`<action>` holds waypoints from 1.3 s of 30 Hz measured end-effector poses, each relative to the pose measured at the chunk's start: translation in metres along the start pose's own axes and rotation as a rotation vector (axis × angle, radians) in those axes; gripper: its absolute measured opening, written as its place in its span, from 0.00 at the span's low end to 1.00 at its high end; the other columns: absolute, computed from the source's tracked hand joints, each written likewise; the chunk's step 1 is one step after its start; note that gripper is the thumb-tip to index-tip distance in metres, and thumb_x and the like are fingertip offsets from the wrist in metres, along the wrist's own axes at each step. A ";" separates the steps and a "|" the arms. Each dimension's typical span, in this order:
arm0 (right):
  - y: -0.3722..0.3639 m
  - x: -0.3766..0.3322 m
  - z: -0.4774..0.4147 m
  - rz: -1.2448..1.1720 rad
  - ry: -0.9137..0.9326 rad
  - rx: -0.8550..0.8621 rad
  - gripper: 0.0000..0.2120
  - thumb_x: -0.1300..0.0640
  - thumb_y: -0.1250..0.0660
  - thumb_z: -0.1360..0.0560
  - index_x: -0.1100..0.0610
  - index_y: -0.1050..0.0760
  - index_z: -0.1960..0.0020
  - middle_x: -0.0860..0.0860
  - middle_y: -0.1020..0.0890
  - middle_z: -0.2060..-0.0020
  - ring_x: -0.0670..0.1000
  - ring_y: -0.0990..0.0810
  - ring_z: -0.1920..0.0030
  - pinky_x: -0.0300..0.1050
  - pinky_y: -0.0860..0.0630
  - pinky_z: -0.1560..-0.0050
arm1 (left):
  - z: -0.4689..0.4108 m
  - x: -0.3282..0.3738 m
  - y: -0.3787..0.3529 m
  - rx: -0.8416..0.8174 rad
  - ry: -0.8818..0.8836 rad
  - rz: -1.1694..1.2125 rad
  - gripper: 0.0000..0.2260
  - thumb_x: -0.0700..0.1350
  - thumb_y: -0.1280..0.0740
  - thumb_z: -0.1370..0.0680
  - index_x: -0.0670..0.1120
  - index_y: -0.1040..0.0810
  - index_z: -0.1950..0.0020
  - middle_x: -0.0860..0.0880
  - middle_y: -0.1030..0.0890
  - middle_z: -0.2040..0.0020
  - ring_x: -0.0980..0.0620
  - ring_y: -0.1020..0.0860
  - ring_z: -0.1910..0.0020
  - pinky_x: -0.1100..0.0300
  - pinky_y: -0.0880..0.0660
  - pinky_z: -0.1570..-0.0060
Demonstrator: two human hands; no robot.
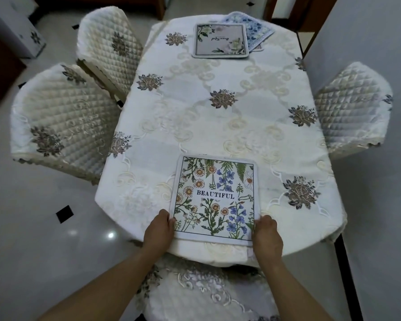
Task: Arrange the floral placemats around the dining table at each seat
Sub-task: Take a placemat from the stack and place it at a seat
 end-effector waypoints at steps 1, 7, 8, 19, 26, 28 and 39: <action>0.000 0.001 -0.001 -0.004 -0.013 -0.001 0.11 0.56 0.42 0.19 0.65 0.31 0.48 0.63 0.24 0.52 0.66 0.20 0.58 0.54 0.25 0.64 | -0.001 0.001 0.000 -0.004 0.007 -0.007 0.10 0.50 0.41 0.20 0.49 0.37 0.59 0.51 0.27 0.65 0.49 0.28 0.67 0.54 0.35 0.68; -0.001 -0.002 -0.005 -0.047 -0.067 -0.010 0.12 0.55 0.43 0.18 0.65 0.31 0.47 0.64 0.23 0.50 0.67 0.20 0.54 0.55 0.25 0.59 | 0.001 0.002 0.000 -0.030 0.028 -0.046 0.10 0.51 0.42 0.20 0.48 0.36 0.58 0.50 0.27 0.65 0.48 0.27 0.65 0.53 0.32 0.67; -0.001 -0.002 -0.006 -0.049 -0.072 -0.012 0.12 0.55 0.43 0.18 0.65 0.31 0.47 0.64 0.23 0.50 0.67 0.20 0.54 0.55 0.25 0.58 | 0.002 0.001 0.000 -0.035 0.027 -0.049 0.10 0.51 0.42 0.20 0.48 0.36 0.58 0.50 0.26 0.64 0.48 0.26 0.65 0.53 0.31 0.66; -0.002 -0.011 0.010 0.131 0.032 0.100 0.09 0.63 0.30 0.27 0.67 0.26 0.52 0.66 0.22 0.58 0.67 0.23 0.59 0.57 0.25 0.62 | 0.023 0.012 -0.008 0.011 -0.292 -0.285 0.25 0.47 0.34 0.26 0.43 0.35 0.30 0.39 0.34 0.29 0.39 0.33 0.32 0.44 0.32 0.35; -0.004 -0.012 0.020 0.166 0.092 0.087 0.12 0.63 0.27 0.31 0.65 0.24 0.50 0.63 0.21 0.58 0.65 0.23 0.58 0.56 0.24 0.63 | 0.026 0.010 -0.009 -0.044 -0.327 -0.336 0.25 0.48 0.35 0.25 0.44 0.35 0.30 0.42 0.35 0.28 0.42 0.35 0.30 0.47 0.33 0.33; -0.001 -0.012 0.020 0.157 0.099 0.064 0.12 0.62 0.27 0.30 0.65 0.24 0.49 0.63 0.21 0.58 0.65 0.23 0.57 0.56 0.24 0.62 | 0.026 0.011 -0.007 -0.056 -0.322 -0.355 0.24 0.49 0.36 0.25 0.44 0.35 0.31 0.42 0.35 0.27 0.42 0.35 0.30 0.48 0.33 0.33; 0.041 -0.042 0.006 0.167 0.221 -0.046 0.12 0.51 0.40 0.22 0.57 0.25 0.44 0.56 0.21 0.49 0.58 0.24 0.47 0.49 0.29 0.49 | 0.011 0.030 0.059 0.017 -0.313 -0.375 0.15 0.53 0.37 0.25 0.47 0.25 0.42 0.45 0.22 0.45 0.44 0.26 0.45 0.51 0.29 0.47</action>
Point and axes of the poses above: each hand's wrist, its own z-axis away from the middle knuckle, its own y-axis out of the back of the hand, x = y × z, the point moved 1 cm from there along -z, towards the middle knuckle
